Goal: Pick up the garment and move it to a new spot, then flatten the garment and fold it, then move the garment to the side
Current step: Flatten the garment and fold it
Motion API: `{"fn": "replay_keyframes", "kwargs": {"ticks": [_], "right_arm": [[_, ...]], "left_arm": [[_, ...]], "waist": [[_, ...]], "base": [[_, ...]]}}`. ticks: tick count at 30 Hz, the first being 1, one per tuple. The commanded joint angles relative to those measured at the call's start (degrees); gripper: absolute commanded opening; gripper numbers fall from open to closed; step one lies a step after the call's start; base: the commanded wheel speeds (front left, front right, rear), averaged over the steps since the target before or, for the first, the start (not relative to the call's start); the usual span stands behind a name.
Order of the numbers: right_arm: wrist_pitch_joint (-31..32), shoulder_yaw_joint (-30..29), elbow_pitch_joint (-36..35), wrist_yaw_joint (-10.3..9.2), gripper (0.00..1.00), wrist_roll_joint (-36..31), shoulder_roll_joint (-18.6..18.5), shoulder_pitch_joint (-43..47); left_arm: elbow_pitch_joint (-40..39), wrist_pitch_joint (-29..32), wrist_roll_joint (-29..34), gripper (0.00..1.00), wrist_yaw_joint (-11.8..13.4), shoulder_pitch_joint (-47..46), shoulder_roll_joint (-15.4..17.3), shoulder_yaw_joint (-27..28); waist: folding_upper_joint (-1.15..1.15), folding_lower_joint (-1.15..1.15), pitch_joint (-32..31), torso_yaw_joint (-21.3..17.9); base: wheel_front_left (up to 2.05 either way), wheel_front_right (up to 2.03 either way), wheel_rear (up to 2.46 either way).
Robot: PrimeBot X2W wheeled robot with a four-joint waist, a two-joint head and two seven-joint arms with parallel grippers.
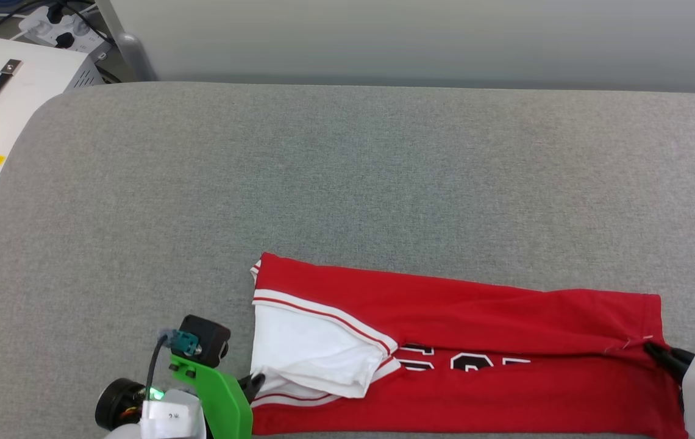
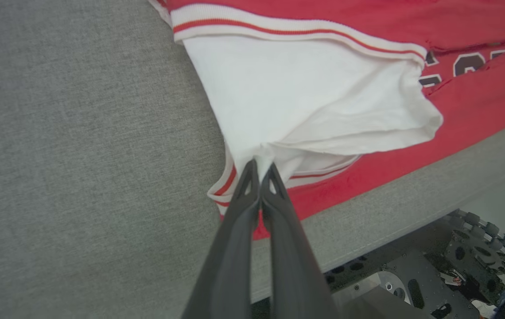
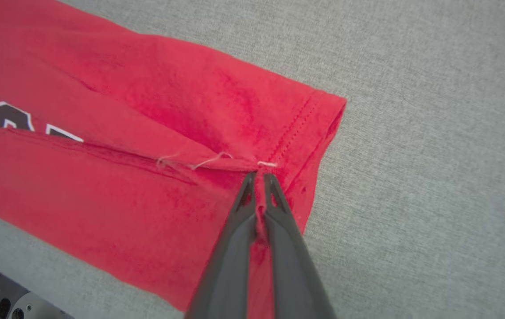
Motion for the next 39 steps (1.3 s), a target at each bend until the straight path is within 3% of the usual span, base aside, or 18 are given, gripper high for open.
{"fn": "replay_keyframes", "kwargs": {"ticks": [1,9,10,11,12,18,22,28,30,34,39], "right_arm": [[-0.06,0.7,0.04,-0.05,0.0,-0.04,-0.48,0.7],[-0.24,3.73,1.85,-0.05,0.0,0.6,-1.73,0.72],[0.04,3.81,2.49,-0.05,0.25,1.09,-1.48,0.84],[0.17,4.03,2.86,-0.05,1.0,1.71,-1.11,1.0],[-0.16,4.17,2.75,-0.05,1.0,2.15,-0.84,1.01],[-1.21,3.27,0.78,-0.05,1.0,4.69,-0.96,0.82],[1.23,2.24,-2.02,-0.05,1.0,6.92,-2.19,0.8],[4.58,-4.87,-5.86,-0.05,1.0,9.13,-2.09,0.46],[7.01,-9.68,-5.86,-0.05,1.0,8.23,-0.15,1.19],[11.75,-15.64,-4.18,-0.05,1.0,4.56,4.38,2.97],[16.38,-23.0,-2.19,-0.05,1.0,-2.49,11.12,5.22]], "left_arm": [[0.77,-0.52,1.08,0.0,-0.34,0.62,-0.37,-0.24],[5.12,-1.54,1.72,0.0,-1.74,-0.05,-1.69,-1.86],[5.49,-1.48,1.4,0.14,-2.06,0.05,-2.0,-2.11],[5.91,-1.49,1.14,0.79,-2.26,0.18,-2.32,-2.33],[6.19,-1.8,1.19,1.0,-2.24,0.19,-2.55,-2.38],[7.25,-4.47,2.36,1.0,-1.74,0.1,-3.18,-2.24],[4.91,-7.48,1.96,1.0,-0.74,-0.04,-3.56,-0.13],[-0.66,-12.14,0.83,1.0,1.65,-0.56,-4.15,4.54],[-1.93,-17.34,1.82,1.0,3.47,-1.26,-5.24,7.53],[-0.69,-25.88,4.75,1.0,4.79,-1.53,-6.49,10.06],[3.08,-36.21,6.03,1.0,3.88,-1.01,-7.95,12.63]], "waist": [[0.0,0.0,-0.02,0.04],[0.0,0.0,-0.4,0.16],[0.0,0.0,-0.74,0.19],[0.0,0.0,-1.25,0.26],[0.0,0.0,-1.57,0.29],[0.0,0.0,-3.88,0.45],[0.0,0.0,-5.13,0.49],[0.0,0.0,-5.74,0.88],[0.0,0.0,-5.62,1.0],[0.0,0.0,-5.17,1.0],[0.0,0.0,-3.99,1.19]], "base": [[0.0,0.0,0.0],[0.0,0.0,0.0],[0.0,0.0,0.0],[0.0,0.0,0.0],[0.0,0.0,0.0],[0.0,0.0,0.0],[0.0,0.0,0.0],[0.0,0.0,0.0],[0.0,0.0,0.0],[0.0,0.0,0.0],[0.0,0.0,0.0]]}}
